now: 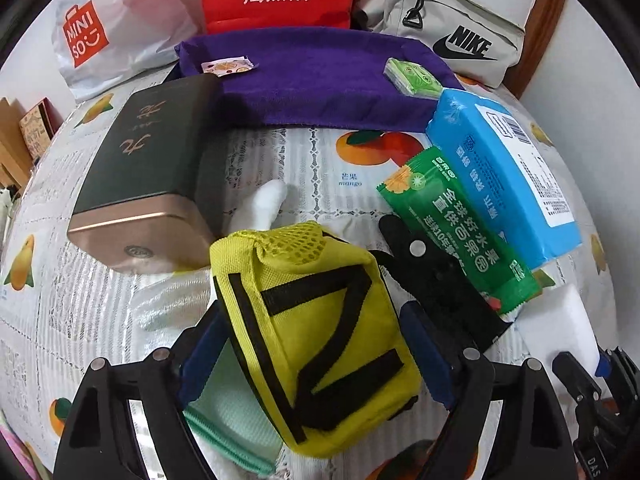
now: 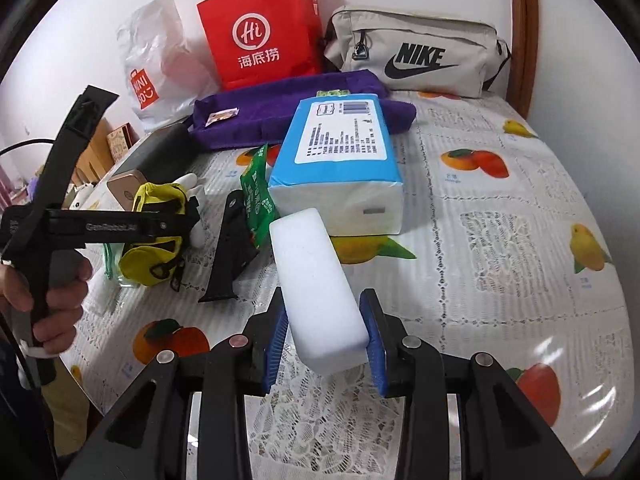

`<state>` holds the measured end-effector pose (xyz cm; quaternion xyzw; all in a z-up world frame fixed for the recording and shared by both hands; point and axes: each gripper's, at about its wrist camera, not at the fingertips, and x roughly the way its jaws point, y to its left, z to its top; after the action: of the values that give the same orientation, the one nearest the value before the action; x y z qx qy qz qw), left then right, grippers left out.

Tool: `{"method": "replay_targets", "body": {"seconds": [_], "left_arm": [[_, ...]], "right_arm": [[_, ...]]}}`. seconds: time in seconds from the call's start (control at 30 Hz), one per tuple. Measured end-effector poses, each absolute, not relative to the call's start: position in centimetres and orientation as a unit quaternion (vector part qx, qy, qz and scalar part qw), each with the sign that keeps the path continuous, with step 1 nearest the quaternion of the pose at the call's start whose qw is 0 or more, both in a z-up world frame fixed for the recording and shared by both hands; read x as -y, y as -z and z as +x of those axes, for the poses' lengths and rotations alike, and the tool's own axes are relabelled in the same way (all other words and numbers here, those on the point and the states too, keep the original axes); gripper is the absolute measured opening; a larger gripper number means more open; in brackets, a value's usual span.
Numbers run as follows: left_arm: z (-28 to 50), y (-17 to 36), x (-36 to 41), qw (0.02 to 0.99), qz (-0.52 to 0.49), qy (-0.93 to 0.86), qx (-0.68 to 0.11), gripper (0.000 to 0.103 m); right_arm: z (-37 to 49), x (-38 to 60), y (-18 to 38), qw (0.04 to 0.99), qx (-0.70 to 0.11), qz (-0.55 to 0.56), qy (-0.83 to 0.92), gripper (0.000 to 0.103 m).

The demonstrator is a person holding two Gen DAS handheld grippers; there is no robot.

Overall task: Organize soft objects
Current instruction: 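Grasp and lift the yellow striped mesh pouch with the left tool while the right holds the sponge, then carry the yellow pouch and white sponge over the purple towel with both tools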

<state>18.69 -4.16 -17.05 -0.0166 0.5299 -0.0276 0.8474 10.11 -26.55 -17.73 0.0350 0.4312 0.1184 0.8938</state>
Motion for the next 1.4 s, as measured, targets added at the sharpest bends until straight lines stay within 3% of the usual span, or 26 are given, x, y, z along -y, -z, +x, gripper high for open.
{"method": "replay_targets", "body": {"seconds": [0.1, 0.2, 0.23, 0.27, 0.3, 0.57, 0.83, 1.4], "left_arm": [[18.6, 17.0, 4.2, 0.854, -0.019, 0.039, -0.519, 0.081], [18.3, 16.5, 4.0, 0.858, -0.025, 0.053, -0.511, 0.068], [18.2, 16.2, 3.8, 0.859, -0.029, 0.057, -0.509, 0.061], [18.0, 15.9, 3.5, 0.860, -0.033, 0.060, -0.505, 0.039], [17.9, 15.6, 3.3, 0.860, -0.040, 0.068, -0.505, 0.033], [17.0, 15.4, 2.2, 0.856, -0.071, 0.093, -0.504, 0.030], [15.9, 13.4, 1.8, 0.867, -0.081, 0.129, -0.475, 0.016], [13.7, 9.3, -2.0, 0.890, -0.110, 0.129, -0.424, 0.009]], "right_arm": [[10.2, 26.5, 18.0, 0.895, -0.429, 0.035, -0.116, 0.036], [10.3, 26.6, 18.0, 0.896, -0.427, 0.036, -0.115, 0.036], [10.3, 26.6, 18.0, 0.897, -0.426, 0.036, -0.115, 0.036], [10.2, 26.5, 17.9, 0.897, -0.426, 0.036, -0.114, 0.036], [10.2, 26.5, 17.9, 0.897, -0.426, 0.035, -0.112, 0.036], [9.8, 26.2, 17.8, 0.898, -0.426, 0.028, -0.108, 0.036], [9.4, 26.4, 17.4, 0.898, -0.428, 0.022, -0.101, 0.036], [9.0, 26.0, 15.5, 0.905, -0.414, 0.005, -0.092, 0.036]]}}
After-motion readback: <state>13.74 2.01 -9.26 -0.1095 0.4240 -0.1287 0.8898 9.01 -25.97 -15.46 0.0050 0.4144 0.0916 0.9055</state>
